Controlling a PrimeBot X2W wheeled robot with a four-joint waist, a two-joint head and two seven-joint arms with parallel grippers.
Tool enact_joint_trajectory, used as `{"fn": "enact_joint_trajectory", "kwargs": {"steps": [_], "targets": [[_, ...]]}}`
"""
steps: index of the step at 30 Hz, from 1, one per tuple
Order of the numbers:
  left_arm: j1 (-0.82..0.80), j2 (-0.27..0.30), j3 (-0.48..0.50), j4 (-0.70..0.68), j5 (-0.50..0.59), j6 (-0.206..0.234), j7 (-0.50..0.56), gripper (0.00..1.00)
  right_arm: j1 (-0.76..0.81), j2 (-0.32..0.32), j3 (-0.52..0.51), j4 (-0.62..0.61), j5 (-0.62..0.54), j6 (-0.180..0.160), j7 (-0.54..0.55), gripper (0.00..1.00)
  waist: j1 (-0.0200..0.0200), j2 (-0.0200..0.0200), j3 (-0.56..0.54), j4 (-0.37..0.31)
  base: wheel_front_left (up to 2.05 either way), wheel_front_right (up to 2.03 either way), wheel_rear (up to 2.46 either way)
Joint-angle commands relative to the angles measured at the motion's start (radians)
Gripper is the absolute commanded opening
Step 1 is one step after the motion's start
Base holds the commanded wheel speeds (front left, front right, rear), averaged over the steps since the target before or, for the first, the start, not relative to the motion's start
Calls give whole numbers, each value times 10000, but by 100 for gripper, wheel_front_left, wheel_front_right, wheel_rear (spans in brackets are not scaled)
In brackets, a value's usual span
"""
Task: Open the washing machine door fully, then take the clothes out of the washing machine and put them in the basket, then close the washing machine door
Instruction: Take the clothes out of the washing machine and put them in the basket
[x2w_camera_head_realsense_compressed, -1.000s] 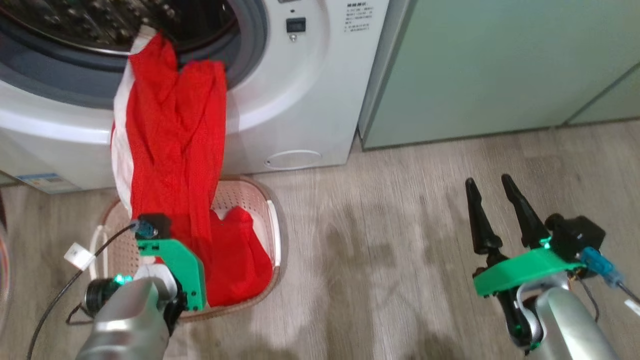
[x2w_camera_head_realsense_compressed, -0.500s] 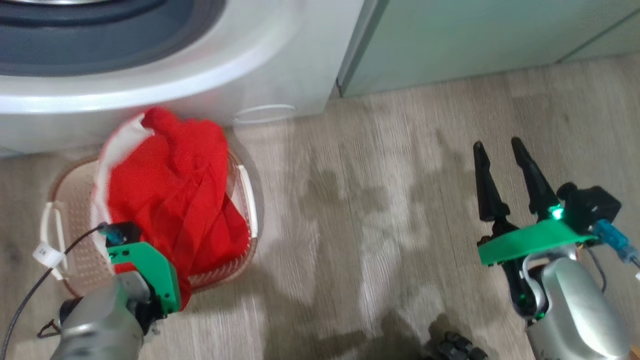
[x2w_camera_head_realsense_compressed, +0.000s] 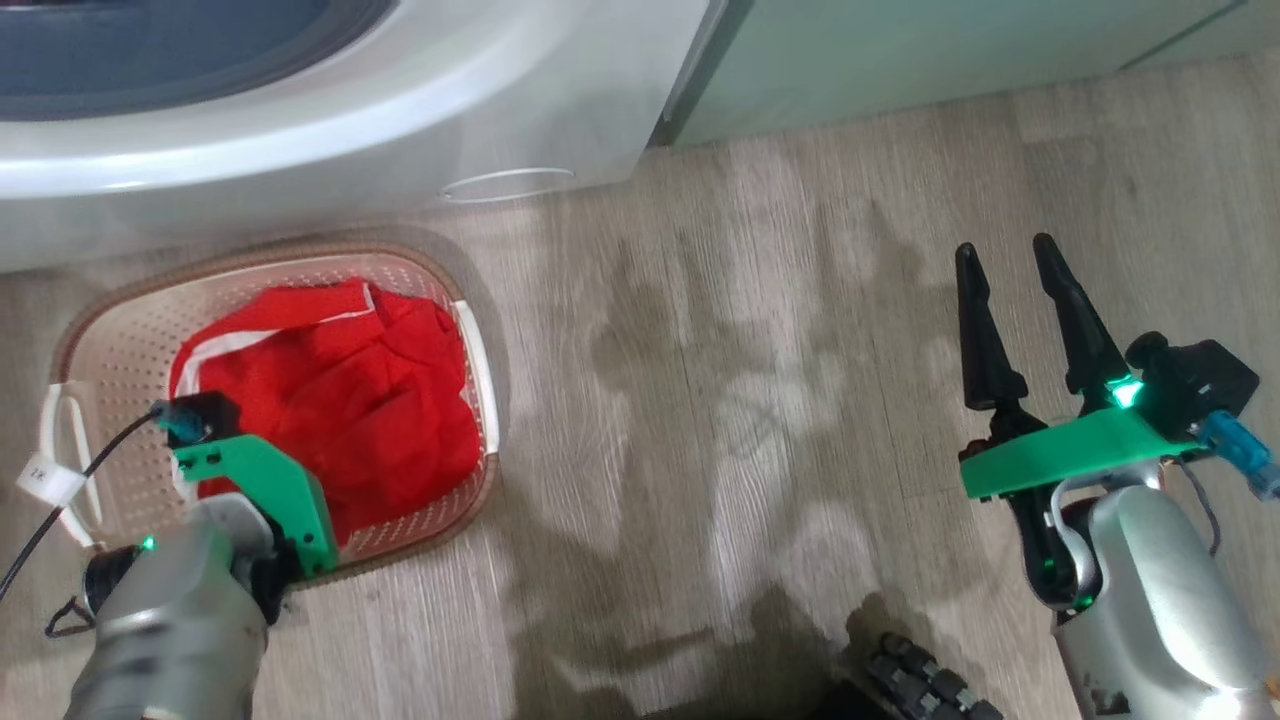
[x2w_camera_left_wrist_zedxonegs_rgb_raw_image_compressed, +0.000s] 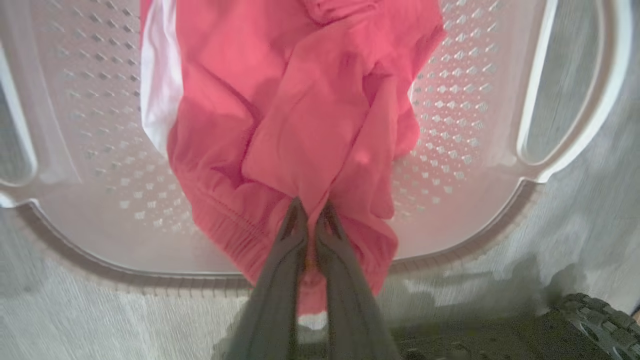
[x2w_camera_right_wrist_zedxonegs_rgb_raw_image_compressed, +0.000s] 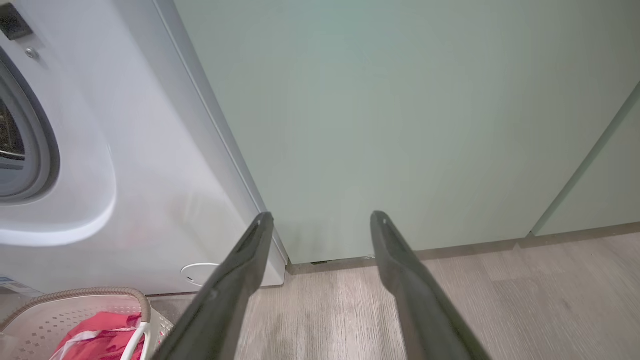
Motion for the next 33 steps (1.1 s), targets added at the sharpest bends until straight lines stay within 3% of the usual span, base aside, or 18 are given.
{"fn": "enact_joint_trajectory", "kwargs": {"steps": [1,2,3,4,5,12,15,23,33], "targets": [[81,355,241,-85,-19,69,-373,3,111,-69,135,-237,-57,-7,-61,100,-1,0,-211,59,0,0,0],[106,356,248,-85,-31,96,-539,19,138,-67,149,-221,-57,-7,-61,100,-1,0,-314,78,0,0,0],[126,364,247,-85,-34,122,-704,62,165,-67,165,-203,-55,-7,-61,100,-1,0,-422,97,0,0,0],[155,368,228,-85,-22,137,-851,97,196,-68,180,-180,-52,-7,-61,100,-1,0,-538,121,0,0,0],[181,375,212,-85,-10,153,-1030,100,231,-69,192,-159,-48,-7,-61,100,-1,0,-668,149,0,0,0],[282,486,-70,-304,278,-108,-3897,100,540,-59,218,-60,23,-7,-61,100,-1,0,-1749,415,0,0,0],[357,533,-37,-517,228,-303,-4599,100,693,-35,237,-34,43,-7,-61,100,-1,0,-2276,520,0,0,0],[1285,879,784,-3266,350,-508,-4765,100,1120,13,244,25,72,-7,-61,100,-1,0,-3480,751,0,0,0],[3474,533,2357,-6704,1239,-586,-4768,100,1921,105,108,-29,-3,-7,-61,100,-1,0,-4836,943,0,0,0]]}}
